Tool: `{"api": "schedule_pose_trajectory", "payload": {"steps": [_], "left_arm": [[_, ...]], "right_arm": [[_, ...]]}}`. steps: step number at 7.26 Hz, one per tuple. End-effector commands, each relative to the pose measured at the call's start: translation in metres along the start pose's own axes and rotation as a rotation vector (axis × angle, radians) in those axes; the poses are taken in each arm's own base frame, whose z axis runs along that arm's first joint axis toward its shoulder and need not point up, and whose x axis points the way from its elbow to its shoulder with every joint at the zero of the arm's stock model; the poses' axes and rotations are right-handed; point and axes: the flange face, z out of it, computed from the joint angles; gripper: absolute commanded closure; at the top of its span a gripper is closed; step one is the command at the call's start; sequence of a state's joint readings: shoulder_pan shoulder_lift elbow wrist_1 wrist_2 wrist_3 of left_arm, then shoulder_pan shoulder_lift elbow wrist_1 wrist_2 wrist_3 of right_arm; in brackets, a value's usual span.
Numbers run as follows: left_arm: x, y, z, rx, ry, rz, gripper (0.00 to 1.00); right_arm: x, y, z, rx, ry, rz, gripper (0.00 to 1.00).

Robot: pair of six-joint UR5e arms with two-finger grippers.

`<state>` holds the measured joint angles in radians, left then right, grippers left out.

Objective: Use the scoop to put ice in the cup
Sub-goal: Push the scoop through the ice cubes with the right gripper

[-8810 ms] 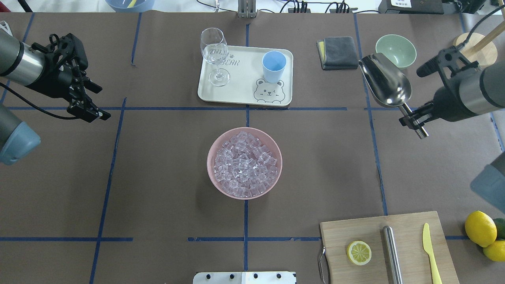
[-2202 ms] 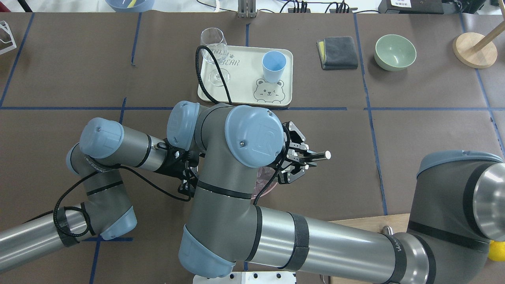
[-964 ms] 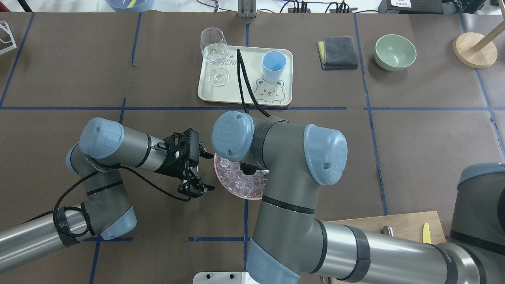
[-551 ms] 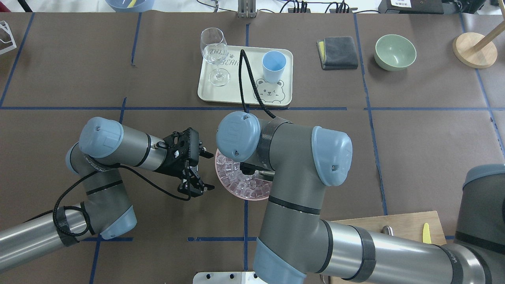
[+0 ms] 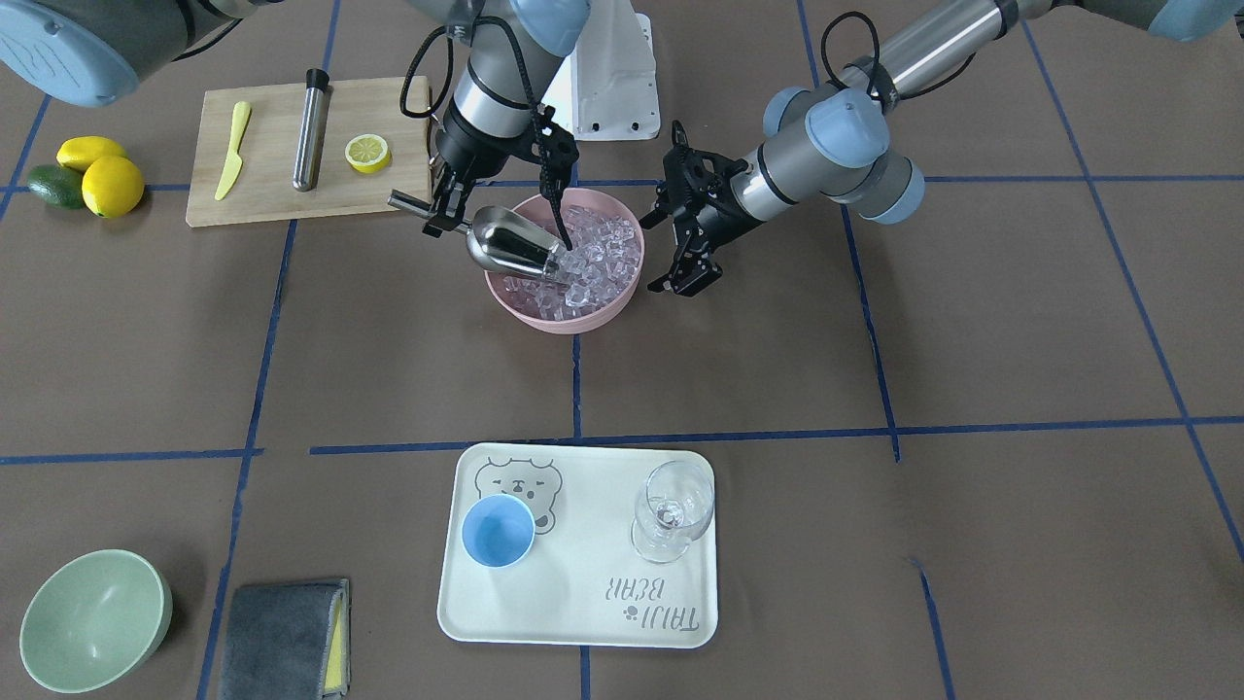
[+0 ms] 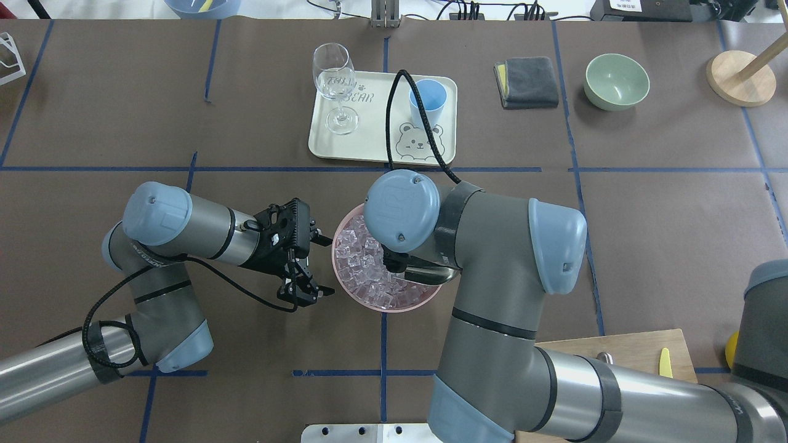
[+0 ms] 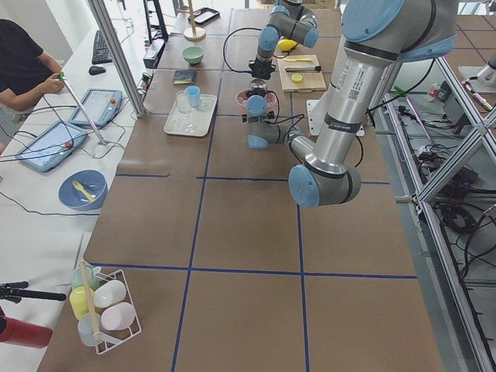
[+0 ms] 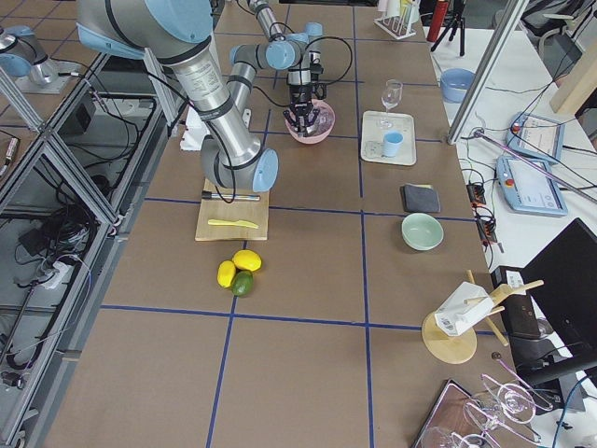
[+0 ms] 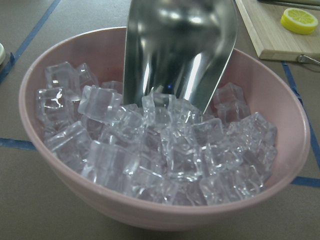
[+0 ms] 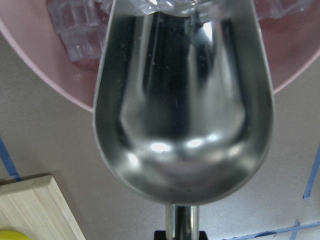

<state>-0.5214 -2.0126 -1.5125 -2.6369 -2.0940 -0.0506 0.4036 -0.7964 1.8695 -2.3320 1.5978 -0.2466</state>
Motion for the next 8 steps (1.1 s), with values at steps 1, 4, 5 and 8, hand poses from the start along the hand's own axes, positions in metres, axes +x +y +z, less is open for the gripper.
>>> {"api": "schedule_pose_trajectory", "payload": {"steps": [1, 4, 5, 8], "left_arm": [[0.001, 0.000, 0.001, -0.001, 0.001, -0.001, 0.00], [0.000, 0.002, 0.001, -0.005, 0.000, -0.002, 0.00], [0.000, 0.002, 0.001, -0.005, 0.000, -0.002, 0.00], [-0.001, 0.003, 0.000, -0.006, -0.002, -0.002, 0.00]], "right_arm": [[-0.001, 0.004, 0.004, 0.024, -0.002, 0.005, 1.00], [-0.001, -0.005, 0.010, 0.053, 0.003, 0.015, 1.00], [-0.002, -0.007, 0.009, 0.071, -0.002, 0.017, 1.00], [-0.002, -0.011, 0.005, 0.120, -0.020, 0.032, 1.00]]}}
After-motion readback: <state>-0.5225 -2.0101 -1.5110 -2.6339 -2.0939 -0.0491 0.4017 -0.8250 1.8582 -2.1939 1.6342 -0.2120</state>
